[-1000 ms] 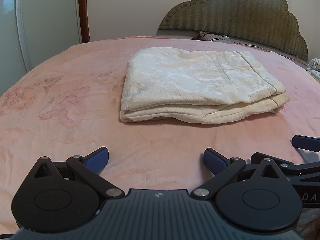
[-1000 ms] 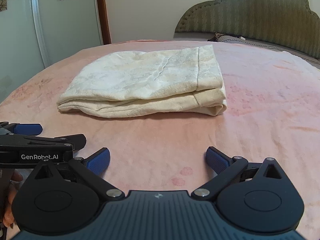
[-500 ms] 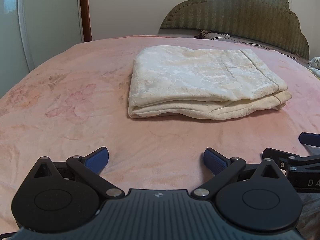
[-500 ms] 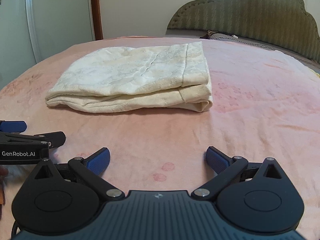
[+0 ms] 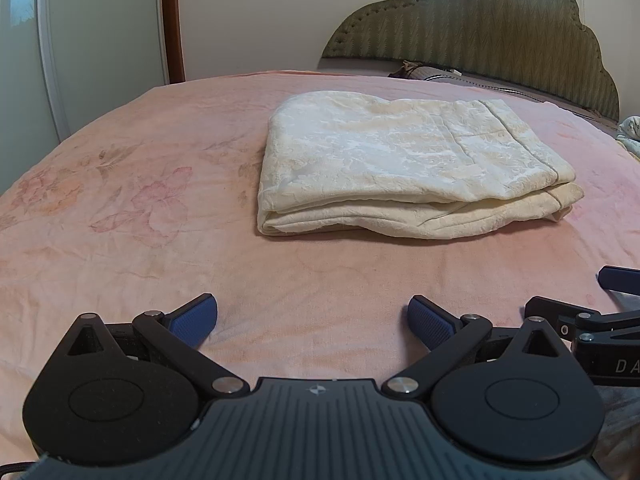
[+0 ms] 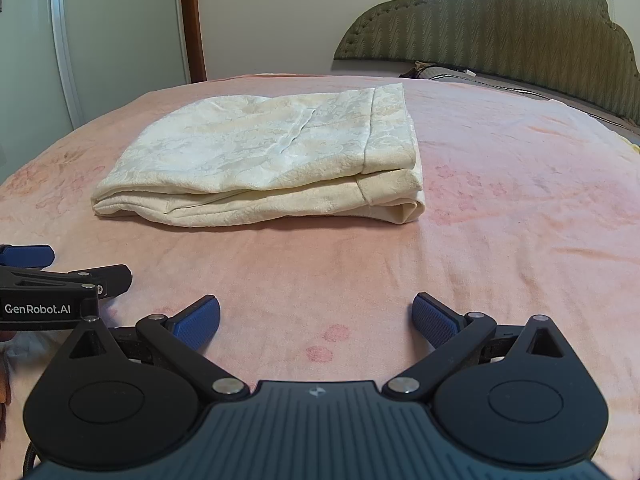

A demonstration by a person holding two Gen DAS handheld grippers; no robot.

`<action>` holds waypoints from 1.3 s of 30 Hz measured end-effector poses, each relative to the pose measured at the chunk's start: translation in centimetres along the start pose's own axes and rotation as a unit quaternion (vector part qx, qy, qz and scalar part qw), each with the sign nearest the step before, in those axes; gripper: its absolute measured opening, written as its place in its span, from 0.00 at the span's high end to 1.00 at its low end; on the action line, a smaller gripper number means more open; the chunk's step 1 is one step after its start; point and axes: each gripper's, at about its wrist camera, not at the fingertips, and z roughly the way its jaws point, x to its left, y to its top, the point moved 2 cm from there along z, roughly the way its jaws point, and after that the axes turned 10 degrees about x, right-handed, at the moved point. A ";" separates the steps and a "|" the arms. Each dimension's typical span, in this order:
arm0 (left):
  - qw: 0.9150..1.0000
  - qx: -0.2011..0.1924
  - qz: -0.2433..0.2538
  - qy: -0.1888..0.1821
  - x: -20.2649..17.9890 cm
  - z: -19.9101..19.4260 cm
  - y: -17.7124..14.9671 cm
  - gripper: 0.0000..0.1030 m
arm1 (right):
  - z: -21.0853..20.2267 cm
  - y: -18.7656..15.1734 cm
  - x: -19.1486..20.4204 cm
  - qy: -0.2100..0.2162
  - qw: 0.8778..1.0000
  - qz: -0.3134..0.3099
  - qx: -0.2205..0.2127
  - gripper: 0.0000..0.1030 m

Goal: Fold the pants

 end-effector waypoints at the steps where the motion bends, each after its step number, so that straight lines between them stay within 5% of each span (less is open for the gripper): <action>1: 1.000 0.000 0.000 0.000 0.0 0.0 0.0 0.00 | 0.0 0.0 0.0 0.000 1.000 0.000 0.000 0.00; 39: 1.000 -0.002 -0.015 0.012 0.2 -0.3 -0.2 0.00 | 0.0 0.0 -0.1 -0.016 1.000 -0.004 0.003 0.00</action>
